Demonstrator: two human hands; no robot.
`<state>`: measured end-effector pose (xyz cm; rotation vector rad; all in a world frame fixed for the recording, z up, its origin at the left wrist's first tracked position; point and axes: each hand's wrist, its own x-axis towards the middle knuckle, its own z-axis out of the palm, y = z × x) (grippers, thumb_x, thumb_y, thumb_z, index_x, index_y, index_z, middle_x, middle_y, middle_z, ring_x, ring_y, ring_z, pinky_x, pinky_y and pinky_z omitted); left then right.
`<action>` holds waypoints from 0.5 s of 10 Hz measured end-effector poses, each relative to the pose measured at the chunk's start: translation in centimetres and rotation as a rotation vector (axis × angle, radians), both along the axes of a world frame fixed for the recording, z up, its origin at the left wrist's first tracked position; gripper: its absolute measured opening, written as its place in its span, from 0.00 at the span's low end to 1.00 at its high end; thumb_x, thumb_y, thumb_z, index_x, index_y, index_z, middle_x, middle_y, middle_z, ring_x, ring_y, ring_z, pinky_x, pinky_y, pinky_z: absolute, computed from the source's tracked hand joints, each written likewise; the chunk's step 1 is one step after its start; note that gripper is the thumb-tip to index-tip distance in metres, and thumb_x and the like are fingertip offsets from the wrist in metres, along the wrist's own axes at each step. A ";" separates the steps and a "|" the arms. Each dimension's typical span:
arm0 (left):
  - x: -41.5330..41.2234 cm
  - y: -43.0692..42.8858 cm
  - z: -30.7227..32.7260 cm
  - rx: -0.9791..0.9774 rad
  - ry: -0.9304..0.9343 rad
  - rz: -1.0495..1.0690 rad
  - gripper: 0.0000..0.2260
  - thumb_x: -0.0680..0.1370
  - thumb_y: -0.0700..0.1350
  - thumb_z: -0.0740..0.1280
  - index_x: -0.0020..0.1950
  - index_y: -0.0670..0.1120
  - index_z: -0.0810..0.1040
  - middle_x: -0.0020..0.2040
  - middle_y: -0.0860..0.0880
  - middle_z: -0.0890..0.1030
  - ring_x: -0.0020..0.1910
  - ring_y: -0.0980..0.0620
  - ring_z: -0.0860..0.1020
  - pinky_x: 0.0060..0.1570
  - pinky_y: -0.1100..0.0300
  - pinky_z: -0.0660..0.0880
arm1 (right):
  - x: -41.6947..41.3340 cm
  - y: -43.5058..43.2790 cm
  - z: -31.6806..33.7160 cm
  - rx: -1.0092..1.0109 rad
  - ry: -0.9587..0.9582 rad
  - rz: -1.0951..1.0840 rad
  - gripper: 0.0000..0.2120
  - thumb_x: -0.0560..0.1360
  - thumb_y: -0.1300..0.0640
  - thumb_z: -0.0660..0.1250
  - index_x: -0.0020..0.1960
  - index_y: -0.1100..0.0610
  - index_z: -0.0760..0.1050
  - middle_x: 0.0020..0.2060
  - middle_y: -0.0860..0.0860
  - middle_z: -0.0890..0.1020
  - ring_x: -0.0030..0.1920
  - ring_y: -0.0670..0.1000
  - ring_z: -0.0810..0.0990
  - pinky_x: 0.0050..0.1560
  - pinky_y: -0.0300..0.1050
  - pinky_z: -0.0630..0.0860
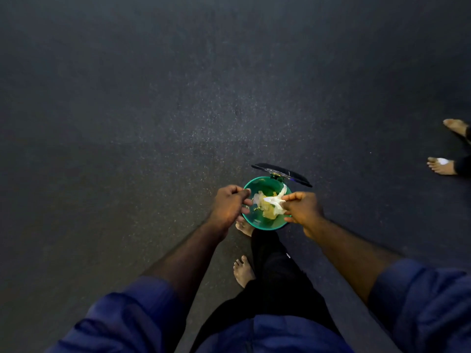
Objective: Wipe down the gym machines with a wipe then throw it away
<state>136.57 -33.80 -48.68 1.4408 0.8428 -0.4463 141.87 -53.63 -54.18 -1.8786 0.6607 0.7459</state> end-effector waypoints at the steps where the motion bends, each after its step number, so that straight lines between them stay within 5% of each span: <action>1: 0.6 -0.4 -1.5 -0.004 0.008 -0.006 0.08 0.84 0.46 0.66 0.49 0.45 0.81 0.39 0.48 0.85 0.32 0.53 0.78 0.30 0.58 0.71 | 0.8 0.3 -2.6 0.009 0.028 -0.060 0.05 0.77 0.66 0.74 0.48 0.59 0.80 0.36 0.57 0.82 0.28 0.46 0.80 0.24 0.39 0.78; 2: 1.1 -0.6 -2.5 -0.015 0.024 0.012 0.07 0.84 0.46 0.67 0.49 0.45 0.81 0.39 0.48 0.85 0.32 0.53 0.79 0.30 0.58 0.71 | 1.7 0.5 -4.2 0.021 0.026 -0.099 0.05 0.76 0.68 0.75 0.46 0.62 0.80 0.36 0.59 0.83 0.27 0.46 0.82 0.27 0.39 0.80; 3: 1.3 -0.9 -3.4 -0.022 0.045 0.027 0.07 0.84 0.46 0.67 0.50 0.45 0.81 0.38 0.49 0.85 0.32 0.52 0.78 0.30 0.57 0.72 | 2.7 0.6 -6.3 -0.012 0.053 -0.065 0.07 0.73 0.69 0.77 0.43 0.60 0.82 0.43 0.62 0.87 0.36 0.53 0.86 0.40 0.46 0.85; 5: 1.7 -1.0 -4.1 -0.029 0.038 0.051 0.07 0.84 0.46 0.67 0.49 0.45 0.81 0.38 0.48 0.85 0.33 0.52 0.79 0.31 0.57 0.72 | 3.5 1.1 -7.6 0.003 0.089 -0.058 0.07 0.76 0.67 0.76 0.49 0.57 0.82 0.45 0.60 0.86 0.34 0.50 0.83 0.31 0.41 0.82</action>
